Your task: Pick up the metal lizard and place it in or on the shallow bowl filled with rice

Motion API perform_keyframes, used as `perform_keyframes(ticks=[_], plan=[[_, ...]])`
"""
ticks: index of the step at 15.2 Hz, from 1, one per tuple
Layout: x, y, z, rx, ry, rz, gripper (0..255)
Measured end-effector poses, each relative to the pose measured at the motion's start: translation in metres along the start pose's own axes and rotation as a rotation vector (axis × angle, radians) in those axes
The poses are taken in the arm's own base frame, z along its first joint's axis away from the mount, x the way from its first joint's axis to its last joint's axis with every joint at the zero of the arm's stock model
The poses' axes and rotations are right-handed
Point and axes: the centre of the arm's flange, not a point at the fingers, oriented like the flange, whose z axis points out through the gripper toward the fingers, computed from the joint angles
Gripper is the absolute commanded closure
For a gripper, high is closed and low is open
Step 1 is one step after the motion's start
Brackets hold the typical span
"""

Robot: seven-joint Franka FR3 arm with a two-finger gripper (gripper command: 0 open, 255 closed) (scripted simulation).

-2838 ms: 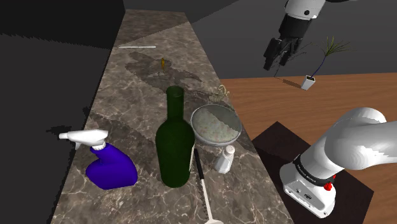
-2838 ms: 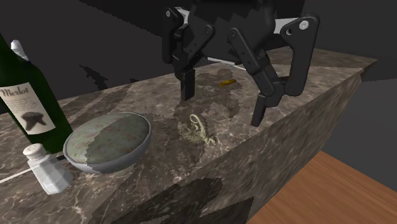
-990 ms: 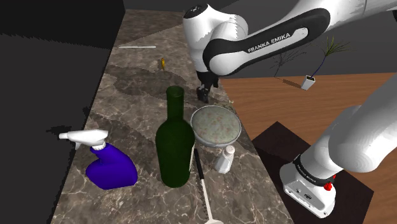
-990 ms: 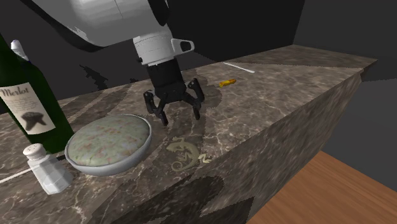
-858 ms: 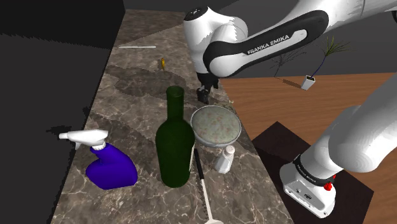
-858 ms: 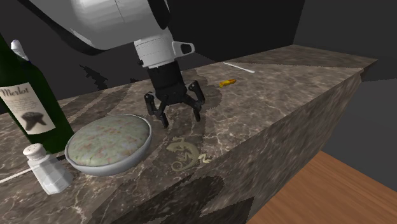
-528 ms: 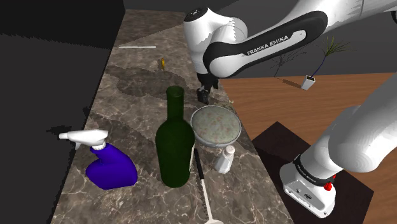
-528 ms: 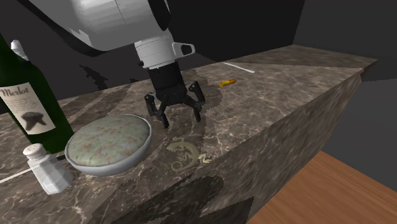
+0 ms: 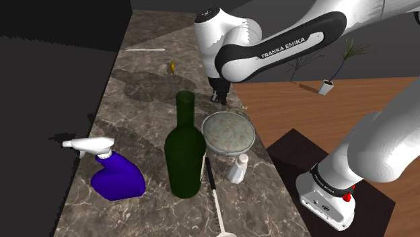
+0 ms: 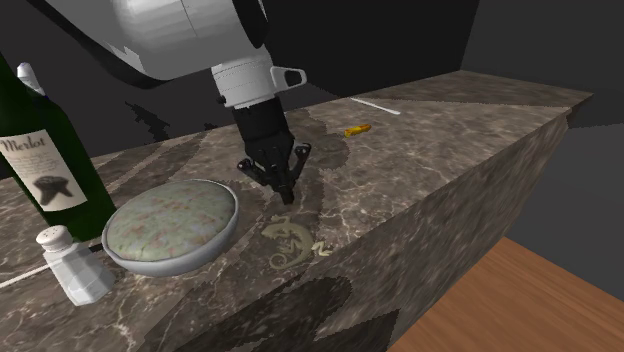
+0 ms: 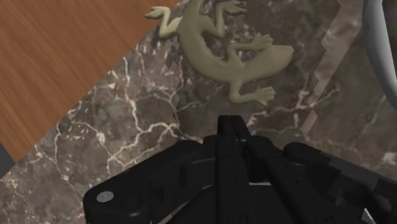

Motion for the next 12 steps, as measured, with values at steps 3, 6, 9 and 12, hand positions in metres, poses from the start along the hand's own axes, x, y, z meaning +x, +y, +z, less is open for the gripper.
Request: perform_keyframes(ticks=[3,6,9,12], plan=[[0.000,0.000,0.000,0.000,0.000,0.000,0],[-0.023,0.012,0.004,0.049,0.053,-0.079,0],[-0.073,0.041,0.018,0.164,0.188,-0.307,0],[-0.096,0.061,0.035,0.223,0.275,-0.451,0]])
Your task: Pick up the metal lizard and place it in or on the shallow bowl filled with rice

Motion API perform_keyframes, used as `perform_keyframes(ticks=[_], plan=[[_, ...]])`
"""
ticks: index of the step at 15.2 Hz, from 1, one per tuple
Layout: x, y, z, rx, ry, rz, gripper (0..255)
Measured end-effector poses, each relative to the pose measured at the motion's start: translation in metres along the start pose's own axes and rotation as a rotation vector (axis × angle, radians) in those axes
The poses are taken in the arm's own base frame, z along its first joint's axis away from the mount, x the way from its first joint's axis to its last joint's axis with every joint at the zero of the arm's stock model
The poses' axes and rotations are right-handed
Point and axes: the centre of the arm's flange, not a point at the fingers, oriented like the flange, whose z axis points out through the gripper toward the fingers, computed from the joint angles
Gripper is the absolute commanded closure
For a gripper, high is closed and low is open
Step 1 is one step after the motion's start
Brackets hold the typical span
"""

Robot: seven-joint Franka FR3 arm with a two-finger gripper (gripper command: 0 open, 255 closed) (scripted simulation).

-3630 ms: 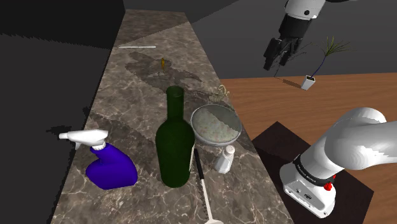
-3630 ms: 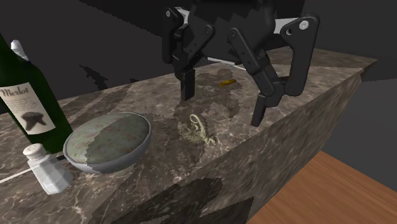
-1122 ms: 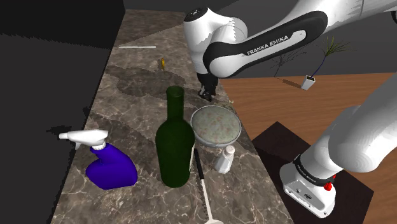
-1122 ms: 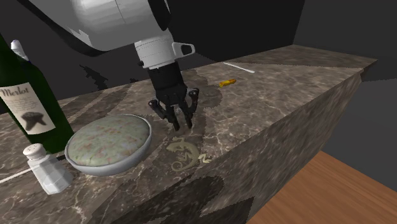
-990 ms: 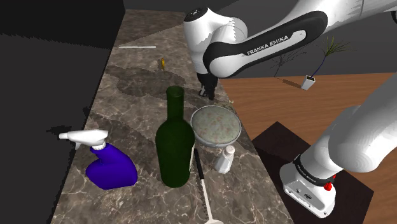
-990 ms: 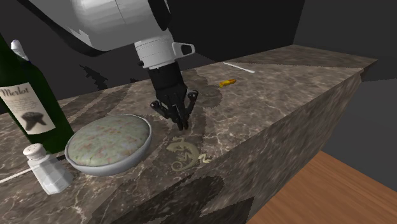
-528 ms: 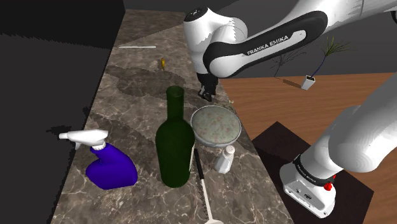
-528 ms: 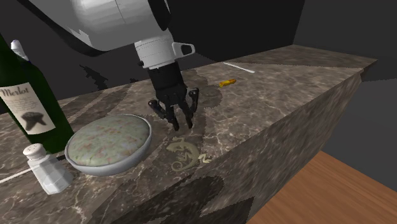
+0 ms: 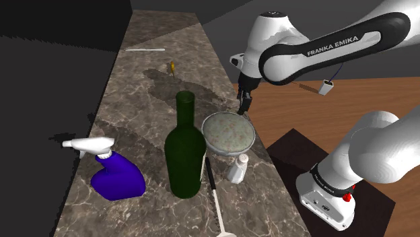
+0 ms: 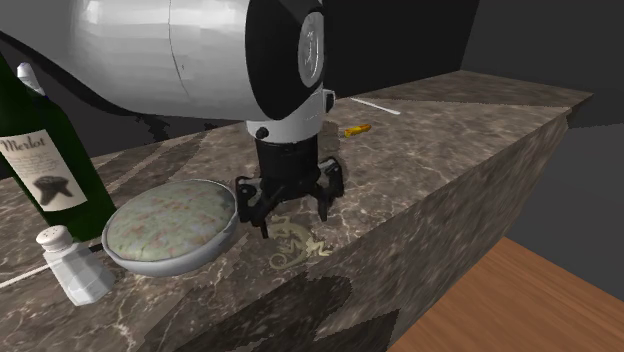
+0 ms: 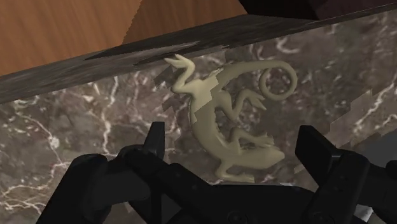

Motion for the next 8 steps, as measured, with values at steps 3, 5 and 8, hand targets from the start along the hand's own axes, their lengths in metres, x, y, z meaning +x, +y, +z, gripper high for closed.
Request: perform_keyframes(ticks=[3,5,8], plan=[[-0.005,0.001,0.015,0.007,0.013,-0.022,0],[-0.006,0.001,0.025,0.007,0.014,-0.025,0],[-0.005,0.001,0.033,0.007,0.015,-0.026,0]])
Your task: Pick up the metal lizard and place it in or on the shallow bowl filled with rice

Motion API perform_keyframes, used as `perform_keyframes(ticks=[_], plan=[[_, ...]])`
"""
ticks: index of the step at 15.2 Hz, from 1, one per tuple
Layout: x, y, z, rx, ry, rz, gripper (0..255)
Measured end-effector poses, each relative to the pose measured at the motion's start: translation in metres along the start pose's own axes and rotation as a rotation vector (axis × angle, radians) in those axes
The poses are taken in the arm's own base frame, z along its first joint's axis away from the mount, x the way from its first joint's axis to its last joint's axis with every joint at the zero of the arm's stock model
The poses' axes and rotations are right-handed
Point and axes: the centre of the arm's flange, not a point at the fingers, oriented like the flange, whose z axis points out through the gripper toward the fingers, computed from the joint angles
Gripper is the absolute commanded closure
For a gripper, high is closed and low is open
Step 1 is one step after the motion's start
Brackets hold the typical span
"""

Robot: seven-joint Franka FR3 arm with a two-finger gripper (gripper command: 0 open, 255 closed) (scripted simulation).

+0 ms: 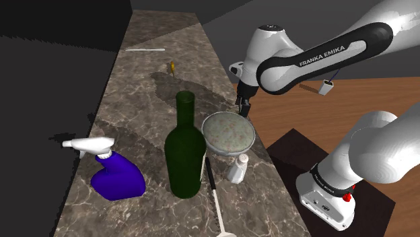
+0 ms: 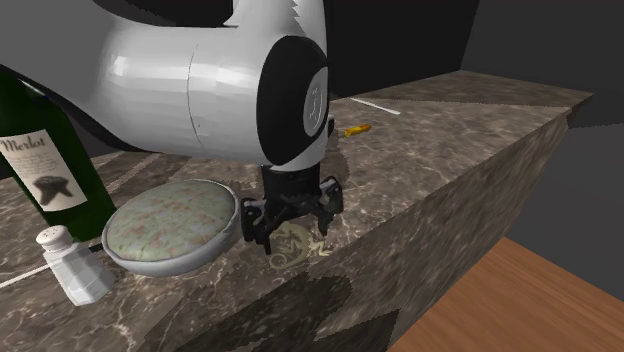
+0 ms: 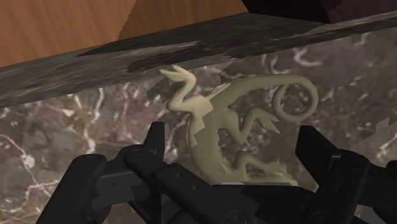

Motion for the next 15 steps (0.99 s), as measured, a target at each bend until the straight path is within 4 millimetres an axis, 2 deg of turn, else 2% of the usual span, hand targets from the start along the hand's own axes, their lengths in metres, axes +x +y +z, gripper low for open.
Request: perform_keyframes(ticks=[4,5,15], plan=[[-0.0001,-0.0001,0.0014,0.000,0.000,0.000,0],[-0.0001,-0.0001,0.0014,0.000,0.000,0.000,255],[-0.0001,-0.0001,0.0013,0.000,0.001,0.000,255]])
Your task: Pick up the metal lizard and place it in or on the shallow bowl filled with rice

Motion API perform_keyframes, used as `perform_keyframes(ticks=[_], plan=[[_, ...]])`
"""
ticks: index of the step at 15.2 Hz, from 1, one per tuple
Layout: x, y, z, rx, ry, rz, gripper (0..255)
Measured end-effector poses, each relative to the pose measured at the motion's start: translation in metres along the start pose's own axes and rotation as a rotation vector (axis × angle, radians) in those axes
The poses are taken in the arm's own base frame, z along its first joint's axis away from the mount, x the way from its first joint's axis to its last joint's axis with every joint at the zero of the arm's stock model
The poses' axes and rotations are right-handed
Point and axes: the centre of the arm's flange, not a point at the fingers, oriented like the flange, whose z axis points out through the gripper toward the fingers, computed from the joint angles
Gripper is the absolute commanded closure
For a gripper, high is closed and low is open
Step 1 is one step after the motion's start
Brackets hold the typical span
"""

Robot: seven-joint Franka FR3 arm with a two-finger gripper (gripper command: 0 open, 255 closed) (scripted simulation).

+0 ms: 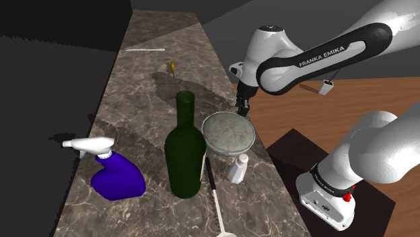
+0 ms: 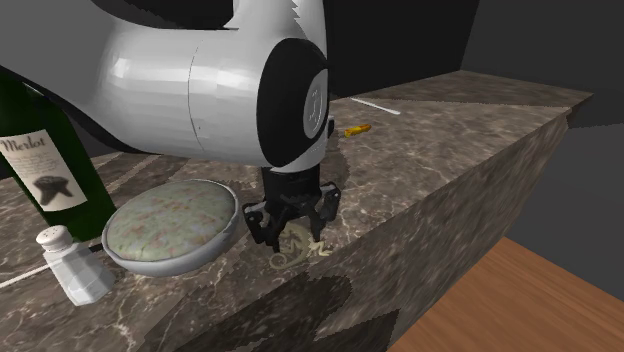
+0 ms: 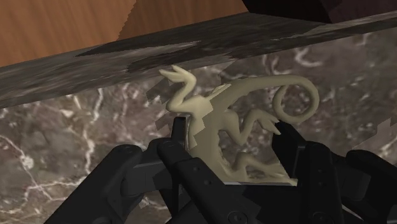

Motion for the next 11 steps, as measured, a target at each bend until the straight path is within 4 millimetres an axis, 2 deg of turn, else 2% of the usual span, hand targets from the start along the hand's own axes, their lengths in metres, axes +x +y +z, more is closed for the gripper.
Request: perform_keyframes(ticks=[11], plan=[[0.002,0.002,-0.052,0.000,0.000,0.000,255]])
